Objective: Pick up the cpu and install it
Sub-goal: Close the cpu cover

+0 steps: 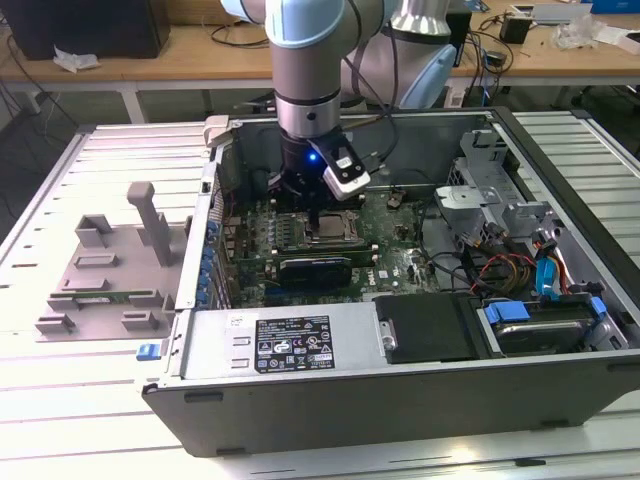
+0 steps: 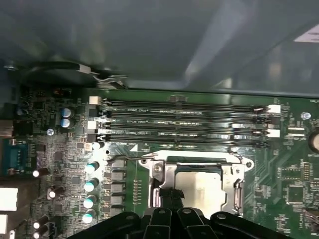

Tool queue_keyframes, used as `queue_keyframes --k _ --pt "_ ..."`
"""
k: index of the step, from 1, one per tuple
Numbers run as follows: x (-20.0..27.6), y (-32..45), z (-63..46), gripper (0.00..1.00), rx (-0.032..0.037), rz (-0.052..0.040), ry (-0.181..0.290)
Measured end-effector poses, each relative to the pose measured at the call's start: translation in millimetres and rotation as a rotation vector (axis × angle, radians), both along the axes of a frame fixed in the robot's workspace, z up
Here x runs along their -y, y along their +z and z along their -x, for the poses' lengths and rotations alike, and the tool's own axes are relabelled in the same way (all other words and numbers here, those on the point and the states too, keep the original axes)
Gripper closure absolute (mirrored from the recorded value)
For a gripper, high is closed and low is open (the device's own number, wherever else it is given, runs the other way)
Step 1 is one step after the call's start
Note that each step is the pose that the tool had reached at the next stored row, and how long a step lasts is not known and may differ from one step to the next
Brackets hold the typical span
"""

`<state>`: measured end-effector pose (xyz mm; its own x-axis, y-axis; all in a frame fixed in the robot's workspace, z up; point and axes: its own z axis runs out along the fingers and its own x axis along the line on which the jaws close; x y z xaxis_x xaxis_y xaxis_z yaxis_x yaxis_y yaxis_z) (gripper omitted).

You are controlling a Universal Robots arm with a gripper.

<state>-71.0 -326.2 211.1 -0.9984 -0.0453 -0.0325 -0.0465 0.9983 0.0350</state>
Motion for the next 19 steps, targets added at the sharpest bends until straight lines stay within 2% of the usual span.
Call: queue_keyframes --k 9,19 --pt "0.0 -6.7 2.1 0.89 0.0 -0.0001 0.0" --pt "0.0 -7.9 3.0 0.89 -0.0001 0.0001 0.0"
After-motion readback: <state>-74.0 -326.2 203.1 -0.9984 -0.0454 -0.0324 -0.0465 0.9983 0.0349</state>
